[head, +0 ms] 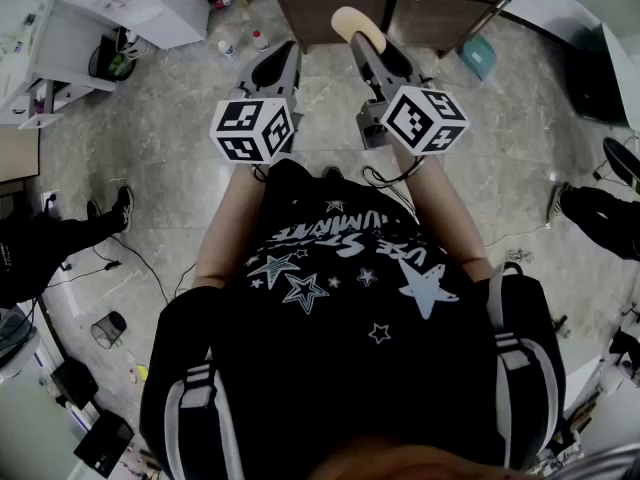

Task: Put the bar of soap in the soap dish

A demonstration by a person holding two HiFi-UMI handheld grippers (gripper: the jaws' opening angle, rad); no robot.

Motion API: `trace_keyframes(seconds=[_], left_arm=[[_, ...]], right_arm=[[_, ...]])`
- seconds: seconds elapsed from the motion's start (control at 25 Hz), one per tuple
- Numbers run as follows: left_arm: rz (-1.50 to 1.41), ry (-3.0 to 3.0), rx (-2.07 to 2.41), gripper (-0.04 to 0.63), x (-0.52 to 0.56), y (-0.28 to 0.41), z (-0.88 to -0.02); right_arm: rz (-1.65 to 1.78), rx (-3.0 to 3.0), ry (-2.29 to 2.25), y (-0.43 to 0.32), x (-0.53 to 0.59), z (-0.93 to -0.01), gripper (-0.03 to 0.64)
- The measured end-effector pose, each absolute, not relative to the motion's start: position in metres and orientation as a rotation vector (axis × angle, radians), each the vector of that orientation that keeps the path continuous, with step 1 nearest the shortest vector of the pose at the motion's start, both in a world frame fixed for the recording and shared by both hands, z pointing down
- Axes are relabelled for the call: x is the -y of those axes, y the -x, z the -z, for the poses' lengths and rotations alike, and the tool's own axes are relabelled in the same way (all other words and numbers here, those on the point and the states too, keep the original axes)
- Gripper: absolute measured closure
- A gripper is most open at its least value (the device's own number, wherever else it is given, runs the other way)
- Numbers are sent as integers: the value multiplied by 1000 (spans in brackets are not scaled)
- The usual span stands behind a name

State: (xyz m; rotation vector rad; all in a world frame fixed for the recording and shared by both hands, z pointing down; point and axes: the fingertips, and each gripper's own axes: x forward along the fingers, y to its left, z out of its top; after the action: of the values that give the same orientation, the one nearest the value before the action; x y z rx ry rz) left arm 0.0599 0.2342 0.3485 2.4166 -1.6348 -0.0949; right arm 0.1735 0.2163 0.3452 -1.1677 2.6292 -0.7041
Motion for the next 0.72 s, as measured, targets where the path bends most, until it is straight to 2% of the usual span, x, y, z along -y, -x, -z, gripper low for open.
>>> trace_keyframes(seconds=[0.72], left_arm=[[102,-2401,1630,578,-160,-22,-352]], right_arm=[[739,-2611,1244,-159,-150,-358,491]])
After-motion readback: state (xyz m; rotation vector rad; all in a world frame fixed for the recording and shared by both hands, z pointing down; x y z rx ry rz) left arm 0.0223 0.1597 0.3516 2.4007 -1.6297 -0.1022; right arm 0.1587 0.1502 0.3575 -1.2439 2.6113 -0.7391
